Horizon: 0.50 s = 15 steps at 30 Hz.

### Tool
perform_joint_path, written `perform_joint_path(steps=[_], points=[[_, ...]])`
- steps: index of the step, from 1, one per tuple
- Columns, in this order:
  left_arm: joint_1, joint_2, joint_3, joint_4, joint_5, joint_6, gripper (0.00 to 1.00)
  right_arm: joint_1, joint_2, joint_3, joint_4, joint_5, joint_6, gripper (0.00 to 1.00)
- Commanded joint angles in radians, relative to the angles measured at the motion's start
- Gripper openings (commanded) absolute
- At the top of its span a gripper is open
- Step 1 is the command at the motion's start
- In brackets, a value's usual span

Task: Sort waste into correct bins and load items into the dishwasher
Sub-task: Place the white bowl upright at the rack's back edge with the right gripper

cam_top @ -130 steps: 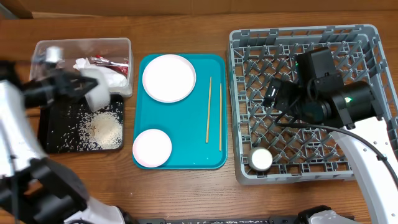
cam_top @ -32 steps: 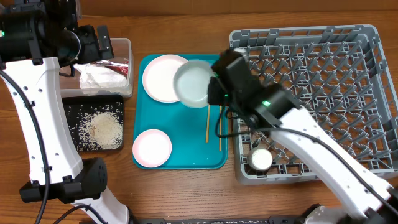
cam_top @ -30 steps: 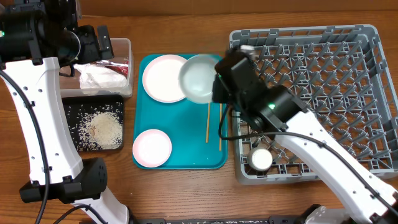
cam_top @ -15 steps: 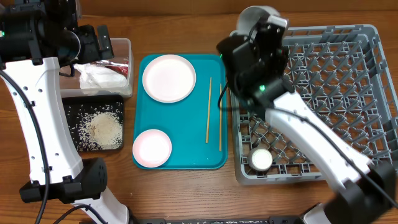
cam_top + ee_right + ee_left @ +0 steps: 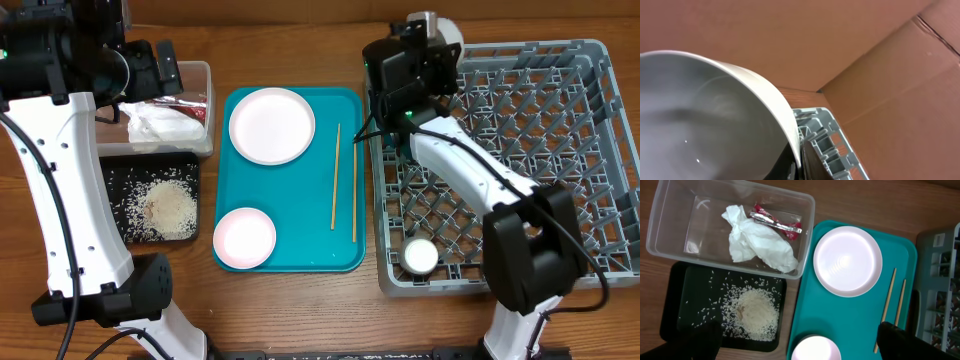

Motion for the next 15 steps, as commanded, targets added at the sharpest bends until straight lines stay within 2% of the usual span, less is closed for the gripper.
perform_joint_path(steps=[1,6,15], points=[[0.004,-0.005,0.013,0.002,0.008,-0.003,1.00,-0.010,0.043,0.013,0.044,-0.021,-0.079,0.04],[0.004,-0.005,0.013,0.002,0.008,-0.003,1.00,-0.047,0.091,0.014,0.110,-0.049,-0.082,0.04],[0.004,-0.005,0.013,0.002,0.008,-0.003,1.00,-0.053,0.110,0.014,0.108,-0.094,-0.078,0.04]])
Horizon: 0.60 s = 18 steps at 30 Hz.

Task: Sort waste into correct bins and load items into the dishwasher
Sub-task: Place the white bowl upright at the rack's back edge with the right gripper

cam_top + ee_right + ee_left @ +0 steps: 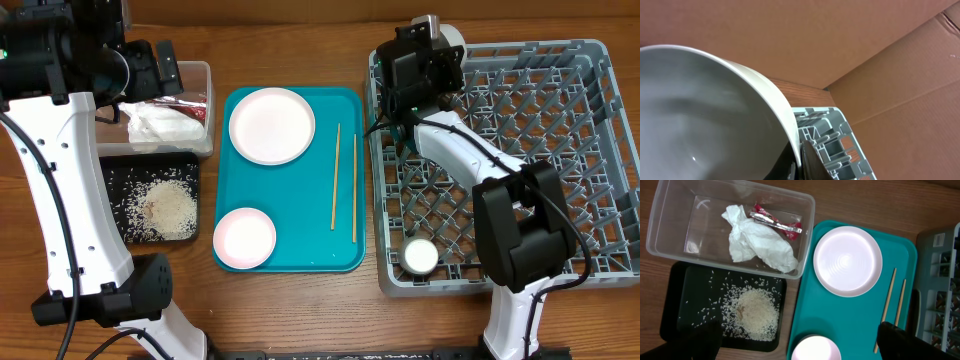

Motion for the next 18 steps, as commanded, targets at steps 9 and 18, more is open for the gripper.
perform_joint_path(steps=[9,18], points=[[0.004,-0.005,0.013,0.002,0.008,-0.003,1.00,0.052,0.011,0.013,-0.066,-0.025,0.005,0.04],[0.004,-0.005,0.013,0.002,0.008,-0.003,1.00,0.054,0.011,0.013,-0.189,-0.025,0.081,0.04]])
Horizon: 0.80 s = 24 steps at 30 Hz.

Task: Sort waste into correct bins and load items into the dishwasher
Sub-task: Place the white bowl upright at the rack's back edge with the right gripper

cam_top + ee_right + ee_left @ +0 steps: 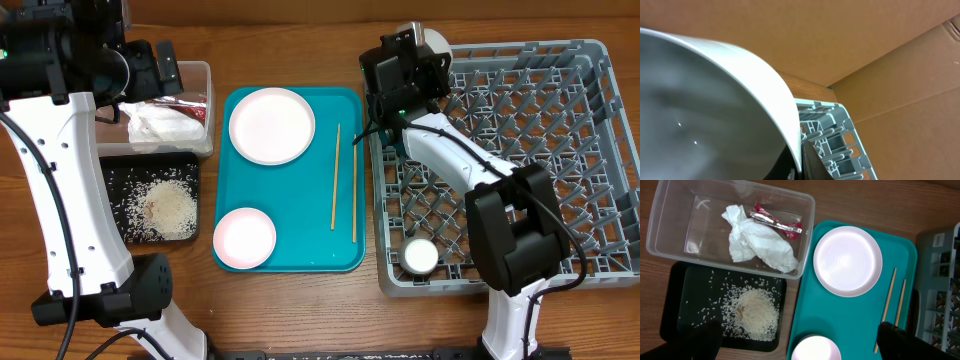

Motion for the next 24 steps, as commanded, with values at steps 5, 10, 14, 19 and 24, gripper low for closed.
perform_joint_path(steps=[5,10,14,19,24], points=[[0.004,-0.005,0.013,0.002,0.008,-0.003,1.00,0.009,0.011,-0.006,-0.055,-0.037,0.024,0.04],[0.004,-0.005,0.013,0.002,0.008,-0.003,1.00,0.010,0.011,-0.006,0.026,0.022,0.053,0.04],[0.004,-0.005,0.013,0.002,0.008,-0.003,1.00,0.010,0.012,-0.006,0.068,0.049,0.053,0.04],[0.003,-0.005,0.013,0.002,0.008,-0.003,1.00,0.010,0.036,-0.006,0.068,0.088,0.053,0.04],[0.004,-0.005,0.013,0.002,0.008,-0.003,1.00,0.023,0.077,-0.006,0.064,0.110,0.053,0.04]])
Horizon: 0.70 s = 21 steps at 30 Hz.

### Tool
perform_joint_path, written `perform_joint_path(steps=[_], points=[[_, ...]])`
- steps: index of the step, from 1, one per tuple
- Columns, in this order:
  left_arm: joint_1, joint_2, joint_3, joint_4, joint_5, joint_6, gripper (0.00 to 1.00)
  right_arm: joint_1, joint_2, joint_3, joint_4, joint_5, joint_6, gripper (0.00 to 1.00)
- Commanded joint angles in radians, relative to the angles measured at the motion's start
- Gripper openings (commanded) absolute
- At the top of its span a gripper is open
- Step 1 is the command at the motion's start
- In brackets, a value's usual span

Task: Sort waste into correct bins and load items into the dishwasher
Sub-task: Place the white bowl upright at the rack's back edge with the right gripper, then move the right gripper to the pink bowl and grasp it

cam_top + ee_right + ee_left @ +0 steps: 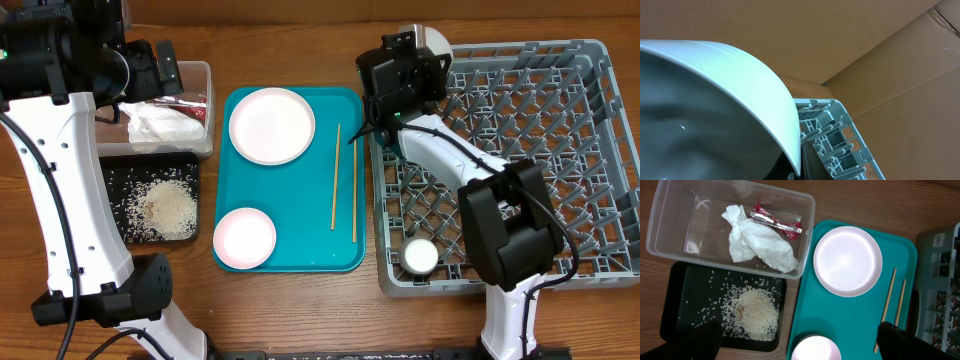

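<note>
My right gripper (pixel 415 48) is shut on the rim of a white bowl (pixel 715 110), holding it over the back-left corner of the grey dish rack (pixel 520 150). In the right wrist view one dark finger (pixel 809 162) presses the rim, with rack ribs (pixel 835 142) just beyond. On the teal tray (pixel 300 215) lie a white plate (pixel 271 125), a small white bowl (pixel 244 237) and two chopsticks (pixel 336 178). My left gripper (pixel 800 347) hangs open high over the bins and tray, its fingers (pixel 902 340) at the frame's lower corners.
A clear bin (pixel 670 235) holds a crumpled tissue (pixel 760 242) and a red wrapper (pixel 775 222). A black tray (pixel 690 280) below it holds rice (pixel 757 312). A white cup (pixel 420 256) stands in the rack's front-left corner. Cardboard walls rise behind the rack.
The right gripper with the bowl has shifted only slightly at the rack's back-left corner. The left arm and everything on the tray stayed put.
My right gripper held the white bowl over the rack's back-left corner at every moment, a little further right at the second one and back to the left after that. The left gripper stayed open above the bins throughout.
</note>
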Motion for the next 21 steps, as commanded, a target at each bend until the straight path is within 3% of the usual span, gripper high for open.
perform_joint_path(steps=[1,6,14,21], points=[[0.004,-0.005,0.013,0.002,0.008,-0.003,1.00,0.022,0.046,-0.005,-0.009,0.027,0.003,0.04],[0.004,-0.005,0.013,0.002,0.008,-0.003,1.00,0.074,0.046,-0.005,-0.014,0.072,0.003,0.13],[0.004,-0.005,0.013,0.002,0.008,-0.003,1.00,0.134,0.046,-0.005,-0.132,0.082,0.003,0.70],[0.004,-0.005,0.013,0.002,0.008,-0.003,1.00,0.195,0.007,-0.005,-0.142,0.056,0.004,0.83]])
